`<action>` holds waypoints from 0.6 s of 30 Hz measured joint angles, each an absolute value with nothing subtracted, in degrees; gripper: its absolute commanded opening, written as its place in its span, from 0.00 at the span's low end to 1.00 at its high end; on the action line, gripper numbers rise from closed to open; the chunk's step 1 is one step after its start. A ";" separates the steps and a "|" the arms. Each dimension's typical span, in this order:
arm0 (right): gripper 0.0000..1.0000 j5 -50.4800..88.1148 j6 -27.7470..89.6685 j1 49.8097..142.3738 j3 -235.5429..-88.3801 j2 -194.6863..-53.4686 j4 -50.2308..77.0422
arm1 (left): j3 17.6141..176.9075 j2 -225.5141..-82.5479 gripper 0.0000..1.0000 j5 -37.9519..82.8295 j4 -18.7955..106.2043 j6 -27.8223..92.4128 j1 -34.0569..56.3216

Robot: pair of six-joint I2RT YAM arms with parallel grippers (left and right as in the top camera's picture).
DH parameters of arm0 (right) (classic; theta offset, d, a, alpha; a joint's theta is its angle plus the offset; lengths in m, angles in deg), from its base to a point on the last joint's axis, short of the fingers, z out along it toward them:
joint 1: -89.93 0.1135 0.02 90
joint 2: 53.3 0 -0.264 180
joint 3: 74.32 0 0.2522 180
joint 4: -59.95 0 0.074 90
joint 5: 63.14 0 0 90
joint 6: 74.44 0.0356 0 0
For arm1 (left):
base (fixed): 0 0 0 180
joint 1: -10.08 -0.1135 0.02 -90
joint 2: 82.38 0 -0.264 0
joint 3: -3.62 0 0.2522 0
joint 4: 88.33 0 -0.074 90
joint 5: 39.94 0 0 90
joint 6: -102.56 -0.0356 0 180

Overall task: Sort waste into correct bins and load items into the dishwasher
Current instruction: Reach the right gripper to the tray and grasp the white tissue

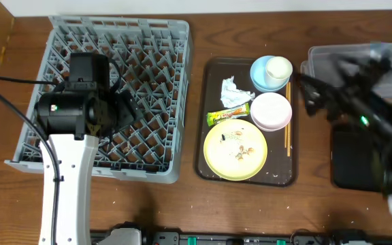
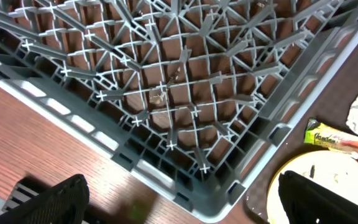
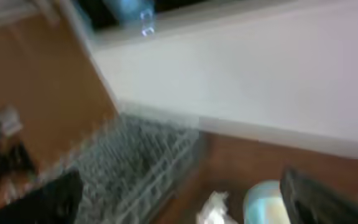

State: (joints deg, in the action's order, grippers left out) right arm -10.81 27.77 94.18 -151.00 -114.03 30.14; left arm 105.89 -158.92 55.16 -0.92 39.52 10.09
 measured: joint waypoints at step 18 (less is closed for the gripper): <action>0.99 19.70 5.91 122.40 -184.88 -157.14 5.22 | 105.87 -158.98 0.98 55.18 -3.01 39.30 10.07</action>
